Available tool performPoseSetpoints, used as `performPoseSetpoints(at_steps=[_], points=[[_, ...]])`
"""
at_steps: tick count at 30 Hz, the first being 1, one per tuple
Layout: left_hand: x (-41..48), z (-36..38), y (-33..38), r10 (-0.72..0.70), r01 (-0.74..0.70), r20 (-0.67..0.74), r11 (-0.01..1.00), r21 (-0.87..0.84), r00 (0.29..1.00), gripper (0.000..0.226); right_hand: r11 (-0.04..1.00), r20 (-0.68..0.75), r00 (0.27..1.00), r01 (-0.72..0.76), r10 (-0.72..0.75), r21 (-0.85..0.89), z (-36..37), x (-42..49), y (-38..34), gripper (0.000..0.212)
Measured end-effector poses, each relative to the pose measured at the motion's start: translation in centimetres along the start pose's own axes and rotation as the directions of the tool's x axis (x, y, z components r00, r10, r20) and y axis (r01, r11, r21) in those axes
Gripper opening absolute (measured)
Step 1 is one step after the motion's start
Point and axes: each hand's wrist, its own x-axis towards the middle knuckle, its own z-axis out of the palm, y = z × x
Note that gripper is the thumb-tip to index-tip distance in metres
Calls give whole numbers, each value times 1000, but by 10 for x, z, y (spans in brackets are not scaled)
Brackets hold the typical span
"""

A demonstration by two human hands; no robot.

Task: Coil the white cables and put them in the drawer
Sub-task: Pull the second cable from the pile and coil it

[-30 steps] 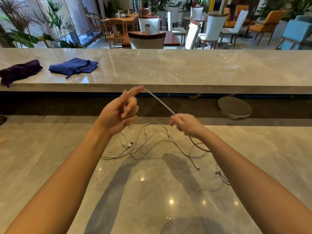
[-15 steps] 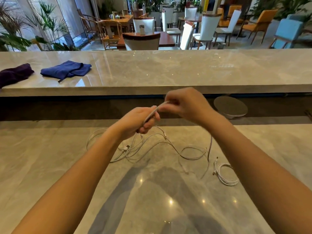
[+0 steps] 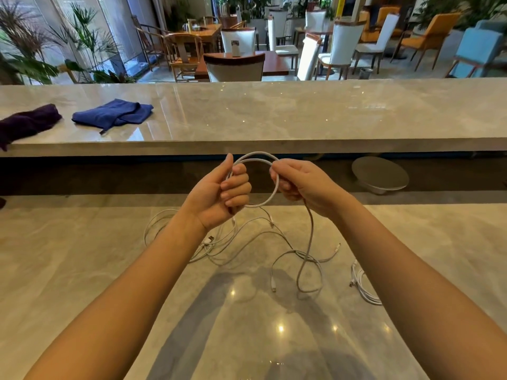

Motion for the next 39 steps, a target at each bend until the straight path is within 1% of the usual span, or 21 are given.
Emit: performPoseSetpoints(at_steps=[4,6,9,12,14,16,18,19,20,21,22,23,24,25,26,27,28,29,33,36,39], points=[[2,9,-7,29,-30,-15,999,-41,999,39,952,-52,997,-34,52,304,4,6,-1,35],[1,14,-8,57,-57,-6,998,-22,998,35,943,-98,994,-22,57,333,4,7,-2,37],[0,17,-6,116,-115,-35,993,28,993,34,988,-190,981,-18,47,152,0,5,-1,34],[0,21,6,234,-240,-120,970,-40,965,38,999,-225,974,9,-16,-32,-9,0,8,29],[2,26,17,314,-333,-175,938,-96,933,37,981,-272,962,-32,-21,-189,-15,-5,18,27],[5,31,27,397,-428,-229,898,-104,889,36,933,-260,965,-109,17,-343,-14,-10,32,26],[8,36,34,493,-518,-272,855,-22,826,33,868,-196,976,-173,89,-465,-3,-14,45,25],[8,37,36,543,-546,-280,835,76,792,30,824,-153,981,-185,121,-535,4,-15,49,23],[9,37,37,596,-551,-277,803,229,754,26,766,-109,984,-176,138,-619,11,-16,50,22],[10,36,36,646,-514,-253,741,432,720,23,687,-72,989,-144,132,-712,18,-16,49,21],[11,34,32,680,-417,-209,631,653,703,20,585,-45,994,-92,96,-806,24,-15,44,22],[12,32,26,685,-285,-153,482,829,713,18,464,-23,999,-31,22,-885,30,-14,36,23],[13,28,18,656,-158,-107,332,930,747,18,354,3,997,31,-80,-935,34,-13,26,23],[12,25,11,604,-61,-86,219,974,792,17,284,39,979,96,-199,-954,36,-12,15,22],[11,21,4,552,13,-90,142,990,829,18,260,71,949,155,-306,-953,37,-12,5,19],[9,18,-1,510,68,-110,100,993,853,20,265,83,920,196,-384,-944,35,-11,-5,17],[6,15,-3,477,107,-139,95,990,868,22,278,76,900,212,-430,-937,32,-9,-13,17],[4,13,-4,443,130,-174,128,983,880,24,291,58,889,209,-455,-933,27,-7,-20,18],[-5,14,5,213,150,-236,353,924,948,34,370,-4,887,188,-462,-910,4,1,-28,21],[-11,16,11,14,137,-172,540,830,985,38,456,-18,902,201,-431,-867,-8,6,-22,22],[-13,13,15,-53,88,-73,749,657,996,36,523,1,920,224,-392,-822,-9,9,-11,24]])
